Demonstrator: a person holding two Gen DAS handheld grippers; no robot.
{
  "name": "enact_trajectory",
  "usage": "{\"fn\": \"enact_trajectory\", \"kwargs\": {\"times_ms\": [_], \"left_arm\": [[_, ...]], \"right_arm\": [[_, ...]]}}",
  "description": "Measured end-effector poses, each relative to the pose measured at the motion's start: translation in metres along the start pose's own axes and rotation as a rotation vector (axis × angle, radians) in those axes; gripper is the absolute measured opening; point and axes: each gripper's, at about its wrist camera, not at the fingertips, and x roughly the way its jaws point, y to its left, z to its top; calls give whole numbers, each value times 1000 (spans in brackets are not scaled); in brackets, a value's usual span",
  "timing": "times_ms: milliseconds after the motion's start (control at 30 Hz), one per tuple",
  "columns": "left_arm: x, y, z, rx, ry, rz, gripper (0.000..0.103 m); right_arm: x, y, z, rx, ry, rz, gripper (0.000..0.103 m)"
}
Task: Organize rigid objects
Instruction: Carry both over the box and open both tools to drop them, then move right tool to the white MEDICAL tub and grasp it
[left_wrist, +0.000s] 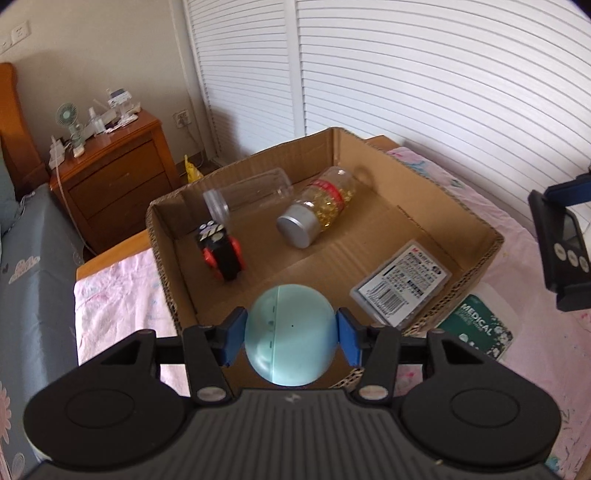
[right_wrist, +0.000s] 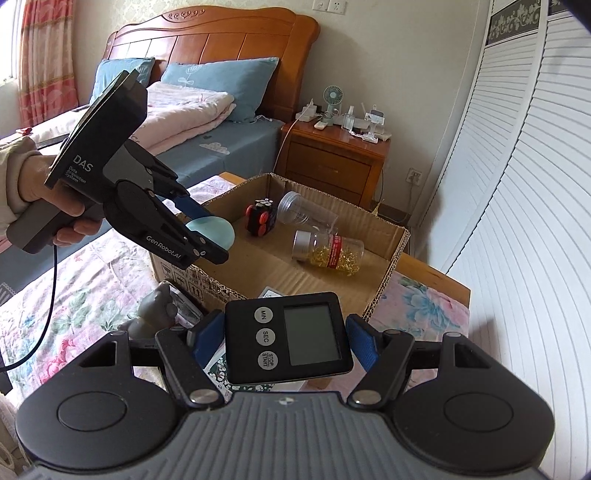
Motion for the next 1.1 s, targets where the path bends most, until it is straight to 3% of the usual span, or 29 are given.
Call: {"fn": "enact_trajectory", "kwargs": {"times_ms": [133, 300, 700, 1100], "left_arm": [[-9, 13, -6, -70, -32, 17, 92], [-35, 22, -21, -130, -86, 11, 100], [-77, 8, -87, -209, -153, 88, 101], [-92, -14, -121, -198, -185, 145, 101]], "right_arm": [[4, 4, 5, -7, 8, -5, 76], [7, 9, 12, -3, 17, -10, 76], [39, 18, 47, 42, 36, -2, 76], [118, 32, 88, 96, 130, -2, 76]]}}
